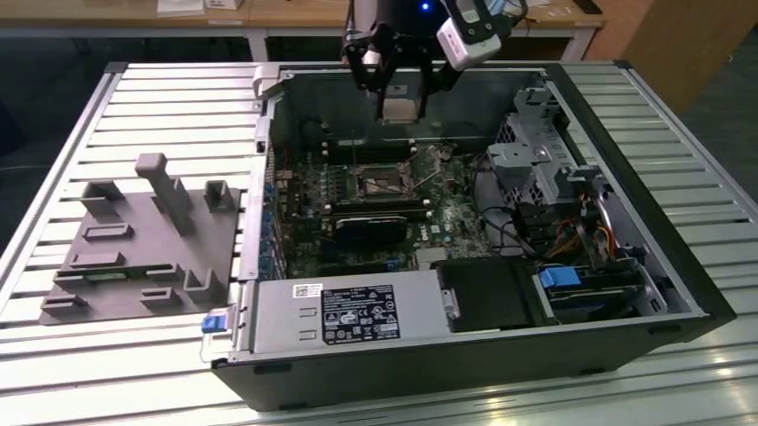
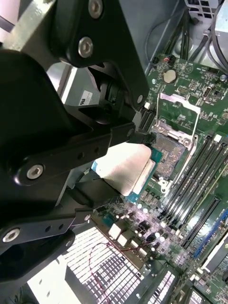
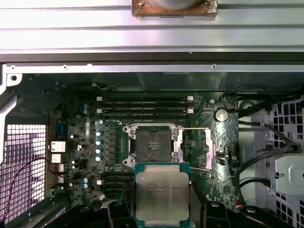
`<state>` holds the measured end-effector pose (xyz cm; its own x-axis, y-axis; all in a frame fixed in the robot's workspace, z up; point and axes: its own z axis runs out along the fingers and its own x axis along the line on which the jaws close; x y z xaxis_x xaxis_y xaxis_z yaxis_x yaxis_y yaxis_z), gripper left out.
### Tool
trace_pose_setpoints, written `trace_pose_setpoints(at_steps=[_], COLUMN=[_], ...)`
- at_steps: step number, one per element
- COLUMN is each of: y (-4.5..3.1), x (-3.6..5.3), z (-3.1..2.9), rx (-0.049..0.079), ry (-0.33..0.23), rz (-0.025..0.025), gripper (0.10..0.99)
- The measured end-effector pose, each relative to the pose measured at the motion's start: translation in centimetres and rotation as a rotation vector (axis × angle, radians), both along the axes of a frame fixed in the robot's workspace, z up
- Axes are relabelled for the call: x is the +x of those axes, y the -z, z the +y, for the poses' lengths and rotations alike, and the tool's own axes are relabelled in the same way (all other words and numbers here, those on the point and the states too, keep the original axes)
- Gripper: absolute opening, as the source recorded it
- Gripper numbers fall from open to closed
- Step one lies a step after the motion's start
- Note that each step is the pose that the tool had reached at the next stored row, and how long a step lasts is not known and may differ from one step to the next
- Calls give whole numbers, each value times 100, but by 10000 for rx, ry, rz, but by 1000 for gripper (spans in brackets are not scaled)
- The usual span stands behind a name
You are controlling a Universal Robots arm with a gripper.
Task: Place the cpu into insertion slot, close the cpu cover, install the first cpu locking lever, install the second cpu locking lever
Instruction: 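Place the cpu into insertion slot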
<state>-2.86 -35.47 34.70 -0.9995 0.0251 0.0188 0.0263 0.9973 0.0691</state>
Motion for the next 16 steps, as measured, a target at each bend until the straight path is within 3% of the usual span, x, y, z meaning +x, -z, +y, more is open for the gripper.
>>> trace_pose_setpoints(at_steps=[16], y=[183], x=[3], z=[69], rx=[-37], ry=[0], rz=[-2], gripper=[537])
